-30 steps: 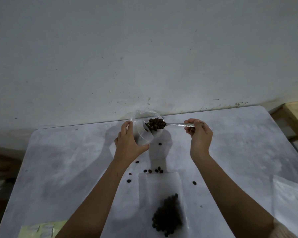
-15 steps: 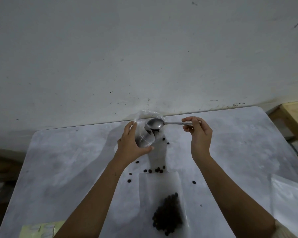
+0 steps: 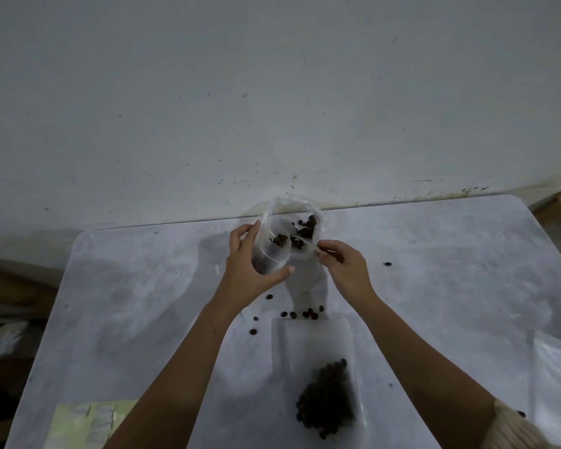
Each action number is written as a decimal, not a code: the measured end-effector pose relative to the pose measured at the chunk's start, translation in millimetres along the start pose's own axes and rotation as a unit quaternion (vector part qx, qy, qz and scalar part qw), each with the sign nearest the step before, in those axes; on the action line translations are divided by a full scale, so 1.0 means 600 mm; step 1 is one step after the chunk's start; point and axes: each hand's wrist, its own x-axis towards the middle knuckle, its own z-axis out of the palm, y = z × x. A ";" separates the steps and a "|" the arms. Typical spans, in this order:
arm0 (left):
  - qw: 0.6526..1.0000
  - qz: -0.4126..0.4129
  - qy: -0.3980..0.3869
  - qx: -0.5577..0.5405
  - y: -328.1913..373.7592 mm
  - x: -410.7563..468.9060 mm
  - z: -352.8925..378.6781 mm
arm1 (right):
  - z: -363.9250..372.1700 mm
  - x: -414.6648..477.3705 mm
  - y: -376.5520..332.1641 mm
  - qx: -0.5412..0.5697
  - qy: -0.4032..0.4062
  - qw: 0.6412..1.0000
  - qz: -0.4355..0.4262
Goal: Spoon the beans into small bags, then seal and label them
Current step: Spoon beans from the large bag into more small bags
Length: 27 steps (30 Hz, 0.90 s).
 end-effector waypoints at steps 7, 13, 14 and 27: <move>1.000 -0.002 -0.007 -0.012 0.000 -0.007 -0.008 | 0.015 0.005 -0.009 -0.103 -0.033 0.993 -0.044; 0.999 0.002 -0.012 -0.045 0.015 -0.018 -0.023 | 0.011 -0.016 -0.031 -0.141 0.038 0.974 -0.172; 0.998 0.004 -0.014 -0.065 0.024 -0.022 -0.027 | 0.014 -0.021 -0.040 -0.126 0.029 0.972 -0.195; 0.971 0.052 0.065 -0.226 0.085 -0.074 -0.067 | 0.048 -0.093 -0.116 0.132 -0.018 0.978 -0.162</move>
